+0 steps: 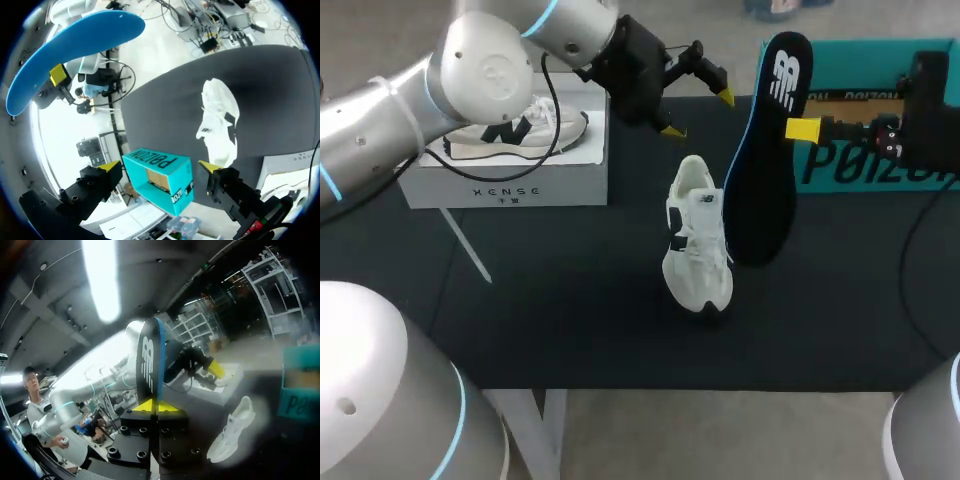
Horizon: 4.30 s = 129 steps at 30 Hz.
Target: Take the shoe out of the shoebox, open the shoe tongue, remove and reinsert the insole, then place the shoe into the shoebox
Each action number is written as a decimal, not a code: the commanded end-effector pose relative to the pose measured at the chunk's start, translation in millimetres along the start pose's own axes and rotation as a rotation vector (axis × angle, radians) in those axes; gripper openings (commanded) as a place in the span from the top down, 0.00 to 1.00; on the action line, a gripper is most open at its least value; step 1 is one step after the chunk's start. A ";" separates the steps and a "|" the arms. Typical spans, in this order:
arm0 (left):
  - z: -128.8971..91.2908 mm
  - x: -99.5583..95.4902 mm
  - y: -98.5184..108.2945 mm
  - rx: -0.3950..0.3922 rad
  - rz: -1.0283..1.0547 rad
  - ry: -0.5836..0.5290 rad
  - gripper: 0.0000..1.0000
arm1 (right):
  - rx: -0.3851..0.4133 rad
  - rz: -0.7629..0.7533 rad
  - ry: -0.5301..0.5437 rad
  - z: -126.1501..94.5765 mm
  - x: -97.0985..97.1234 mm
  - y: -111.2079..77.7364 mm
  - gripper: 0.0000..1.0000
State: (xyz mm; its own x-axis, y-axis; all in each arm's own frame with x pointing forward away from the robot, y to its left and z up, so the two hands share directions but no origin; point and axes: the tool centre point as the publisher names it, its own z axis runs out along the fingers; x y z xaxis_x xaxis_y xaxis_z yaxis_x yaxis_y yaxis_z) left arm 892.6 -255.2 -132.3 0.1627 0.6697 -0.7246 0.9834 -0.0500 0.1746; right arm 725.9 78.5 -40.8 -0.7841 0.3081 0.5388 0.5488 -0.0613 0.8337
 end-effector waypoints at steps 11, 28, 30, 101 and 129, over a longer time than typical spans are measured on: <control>-5.1 0.7 0.9 0.045 -0.002 -0.139 0.00 | -0.015 0.000 -0.007 7.1 1.7 -5.4 1.00; -59.0 -56.6 6.4 -0.129 0.120 -0.384 0.00 | -0.027 0.357 0.036 2.2 -61.2 41.1 1.00; -63.8 -63.8 3.7 -0.109 0.105 -0.427 0.00 | -0.013 0.390 0.052 1.7 -72.5 48.9 1.00; 2.7 -68.8 -37.7 -0.014 0.147 -0.647 1.00 | 0.437 0.183 -0.319 30.6 -124.7 95.7 0.00; -0.2 -73.3 -13.4 -0.082 0.004 -0.674 1.00 | 0.750 0.402 -0.586 23.9 -112.6 123.2 0.00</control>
State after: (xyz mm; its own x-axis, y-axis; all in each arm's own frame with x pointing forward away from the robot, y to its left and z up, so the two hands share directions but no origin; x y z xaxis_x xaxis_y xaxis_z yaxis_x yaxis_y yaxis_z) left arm 868.9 -305.2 -81.9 0.2079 0.0507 -0.9768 0.9777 0.0207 0.2091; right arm 881.0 52.4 -5.4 -0.3714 0.7565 0.5383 0.9082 0.1754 0.3800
